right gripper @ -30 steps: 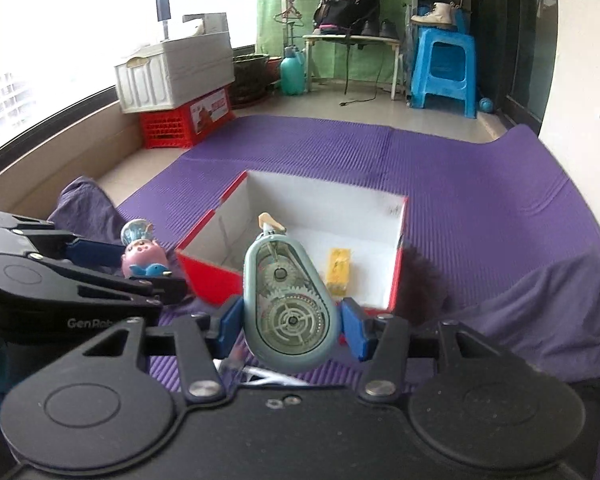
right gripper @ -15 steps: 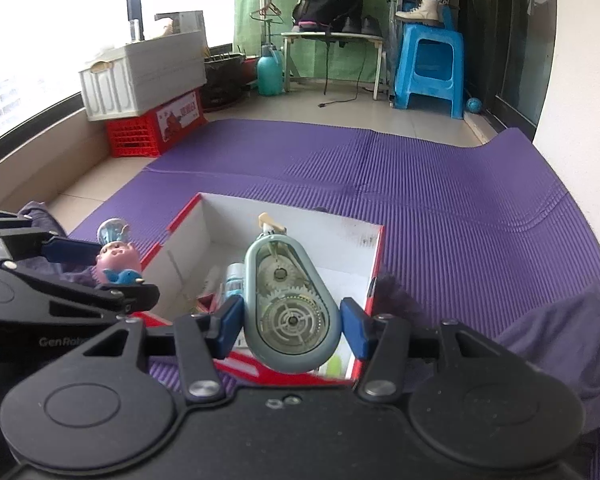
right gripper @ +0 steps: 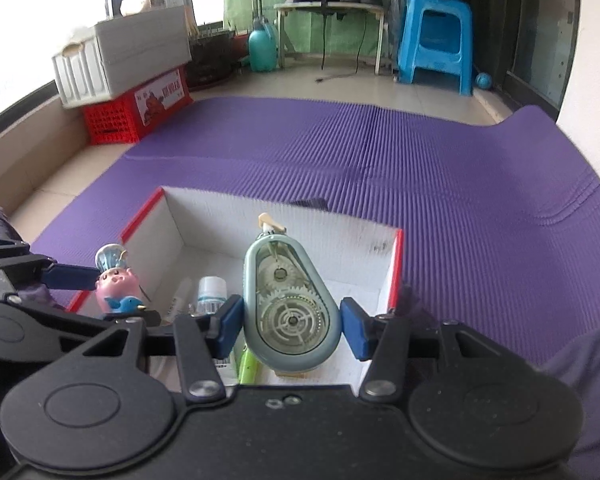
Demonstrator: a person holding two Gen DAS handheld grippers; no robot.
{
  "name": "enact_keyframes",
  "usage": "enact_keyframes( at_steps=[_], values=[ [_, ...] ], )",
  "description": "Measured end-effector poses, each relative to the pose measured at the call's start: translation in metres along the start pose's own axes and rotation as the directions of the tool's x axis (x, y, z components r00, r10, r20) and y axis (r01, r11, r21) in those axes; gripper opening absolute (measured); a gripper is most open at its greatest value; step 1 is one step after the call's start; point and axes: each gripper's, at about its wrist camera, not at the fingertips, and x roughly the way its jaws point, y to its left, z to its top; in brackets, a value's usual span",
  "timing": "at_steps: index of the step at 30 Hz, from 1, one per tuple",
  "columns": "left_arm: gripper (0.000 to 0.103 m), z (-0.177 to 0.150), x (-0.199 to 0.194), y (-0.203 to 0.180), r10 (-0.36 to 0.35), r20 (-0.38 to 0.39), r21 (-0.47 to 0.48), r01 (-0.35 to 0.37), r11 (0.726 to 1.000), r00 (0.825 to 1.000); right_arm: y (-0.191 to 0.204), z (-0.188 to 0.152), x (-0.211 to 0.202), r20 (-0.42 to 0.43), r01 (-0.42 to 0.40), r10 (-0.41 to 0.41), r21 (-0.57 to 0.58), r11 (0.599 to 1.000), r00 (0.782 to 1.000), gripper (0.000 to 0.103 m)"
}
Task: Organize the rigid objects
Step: 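Lower the figurine and tape dispenser into the shoebox and open both grippers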
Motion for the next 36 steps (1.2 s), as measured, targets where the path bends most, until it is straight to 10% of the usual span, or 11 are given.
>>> enact_keyframes(
  at_steps=[36],
  values=[
    [0.06,-0.003,0.096,0.007,0.018,-0.14,-0.047,-0.025,0.999,0.99,0.019,-0.021,0.081,-0.143,0.089,-0.114,-0.175,0.98,0.983,0.058]
  ],
)
